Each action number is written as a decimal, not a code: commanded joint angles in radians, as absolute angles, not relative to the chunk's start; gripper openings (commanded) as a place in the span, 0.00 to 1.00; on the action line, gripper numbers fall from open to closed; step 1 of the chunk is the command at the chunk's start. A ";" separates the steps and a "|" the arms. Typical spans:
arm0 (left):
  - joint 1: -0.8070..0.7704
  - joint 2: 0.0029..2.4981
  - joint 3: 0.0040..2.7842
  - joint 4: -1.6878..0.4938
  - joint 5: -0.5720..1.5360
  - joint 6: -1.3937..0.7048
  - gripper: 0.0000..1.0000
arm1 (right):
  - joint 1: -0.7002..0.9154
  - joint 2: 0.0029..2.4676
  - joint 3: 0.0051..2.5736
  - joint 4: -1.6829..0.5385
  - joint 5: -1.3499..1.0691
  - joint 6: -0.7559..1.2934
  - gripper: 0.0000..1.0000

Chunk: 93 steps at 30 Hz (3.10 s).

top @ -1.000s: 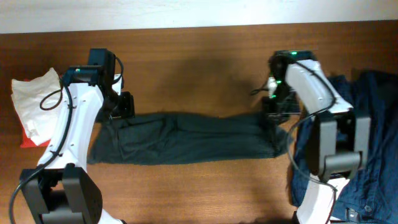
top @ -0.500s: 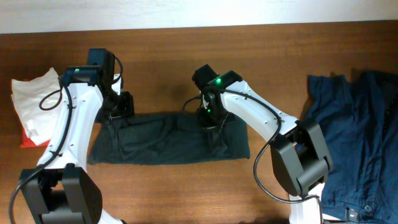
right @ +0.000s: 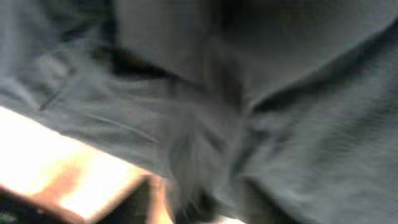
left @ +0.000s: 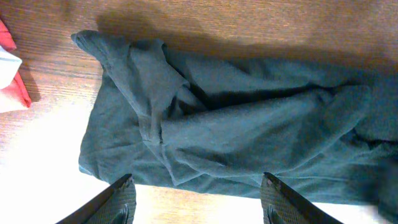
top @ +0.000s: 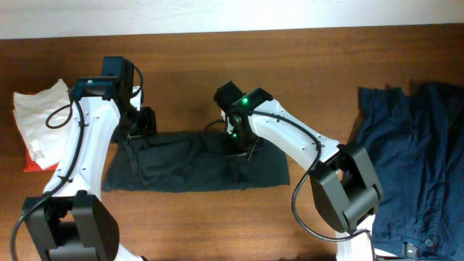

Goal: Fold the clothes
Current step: 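Fold the strip's right half leftward onto the left half with the right gripper, then fold the strip's left end rightward with the left gripper into a square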

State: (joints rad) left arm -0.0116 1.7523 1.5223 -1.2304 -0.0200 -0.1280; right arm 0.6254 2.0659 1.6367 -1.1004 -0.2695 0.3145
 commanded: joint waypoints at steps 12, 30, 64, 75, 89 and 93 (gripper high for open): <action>0.129 1.758 1.454 -1.238 -0.115 -0.101 0.84 | 0.286 2.065 1.784 -1.490 -0.023 0.298 0.59; 0.339 2.094 1.240 -0.965 0.299 0.277 0.37 | 0.262 2.065 1.784 -1.507 -0.041 0.298 0.60; -0.251 2.082 1.903 -1.582 0.432 -0.042 0.00 | 0.059 2.065 1.783 -1.470 0.024 0.240 0.71; -0.400 2.083 1.899 -1.530 0.471 -0.042 0.01 | 0.059 2.067 1.776 -1.470 0.023 0.240 0.71; -0.393 2.083 1.910 -1.409 0.471 -0.115 0.44 | 0.059 2.067 1.776 -1.478 0.022 0.240 0.74; -0.164 2.083 2.003 -1.401 0.378 -0.093 0.44 | 0.076 2.067 1.776 -1.477 -0.319 -0.016 0.75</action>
